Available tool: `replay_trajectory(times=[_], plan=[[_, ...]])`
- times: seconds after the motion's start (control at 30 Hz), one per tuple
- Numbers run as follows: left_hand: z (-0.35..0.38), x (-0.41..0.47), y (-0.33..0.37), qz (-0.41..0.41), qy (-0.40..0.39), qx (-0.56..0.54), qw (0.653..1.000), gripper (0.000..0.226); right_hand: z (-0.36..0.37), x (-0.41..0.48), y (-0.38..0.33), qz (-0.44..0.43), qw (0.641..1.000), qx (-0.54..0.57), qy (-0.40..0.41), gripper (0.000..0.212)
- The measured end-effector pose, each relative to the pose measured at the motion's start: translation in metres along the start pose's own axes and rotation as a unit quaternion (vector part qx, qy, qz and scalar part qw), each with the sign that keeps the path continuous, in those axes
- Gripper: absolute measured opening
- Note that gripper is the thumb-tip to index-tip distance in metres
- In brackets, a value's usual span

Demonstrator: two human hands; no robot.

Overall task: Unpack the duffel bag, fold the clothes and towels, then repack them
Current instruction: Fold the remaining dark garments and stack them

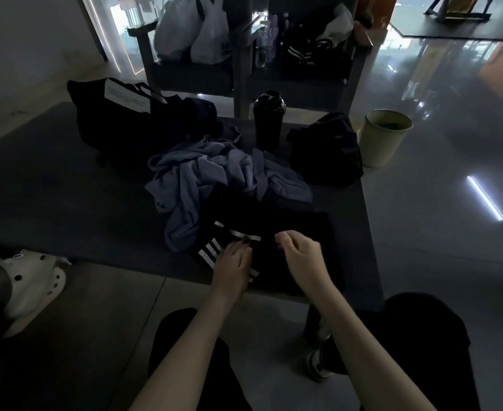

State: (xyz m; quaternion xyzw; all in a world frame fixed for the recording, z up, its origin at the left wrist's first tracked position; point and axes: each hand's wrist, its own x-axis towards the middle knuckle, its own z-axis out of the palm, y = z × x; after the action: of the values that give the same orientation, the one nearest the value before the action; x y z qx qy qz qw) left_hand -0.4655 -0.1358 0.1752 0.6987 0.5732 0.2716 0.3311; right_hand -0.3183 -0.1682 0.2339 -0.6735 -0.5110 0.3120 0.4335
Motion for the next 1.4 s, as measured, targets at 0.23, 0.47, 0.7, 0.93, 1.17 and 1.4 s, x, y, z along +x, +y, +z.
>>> replay_trajectory(times=[0.23,0.47,0.7,0.93,1.17,1.4], plan=[[0.004,0.002,0.026,-0.047,-0.081,0.107,0.99,0.076,-0.025,0.022,0.028,0.07,0.919,-0.366,-0.127,0.056],[0.015,-0.002,0.056,-0.03,-0.109,0.153,0.982,0.061,-0.026,-0.008,0.03,0.167,0.885,-0.423,-0.101,0.055],[0.025,-0.009,0.07,0.051,-0.168,0.222,0.959,0.066,-0.045,-0.021,0.025,0.242,0.852,-0.457,-0.087,0.066],[0.023,0.012,0.068,0.156,-0.131,0.275,0.94,0.054,-0.069,-0.051,0.019,0.158,0.848,-0.499,-0.087,0.056],[0.025,0.015,0.066,0.219,-0.071,0.227,0.946,0.031,-0.09,-0.052,0.047,-0.019,0.896,-0.434,-0.087,0.073],[0.014,0.017,0.066,0.144,-0.19,0.355,0.904,0.052,-0.085,-0.058,0.067,0.028,0.864,-0.469,-0.181,0.111]])
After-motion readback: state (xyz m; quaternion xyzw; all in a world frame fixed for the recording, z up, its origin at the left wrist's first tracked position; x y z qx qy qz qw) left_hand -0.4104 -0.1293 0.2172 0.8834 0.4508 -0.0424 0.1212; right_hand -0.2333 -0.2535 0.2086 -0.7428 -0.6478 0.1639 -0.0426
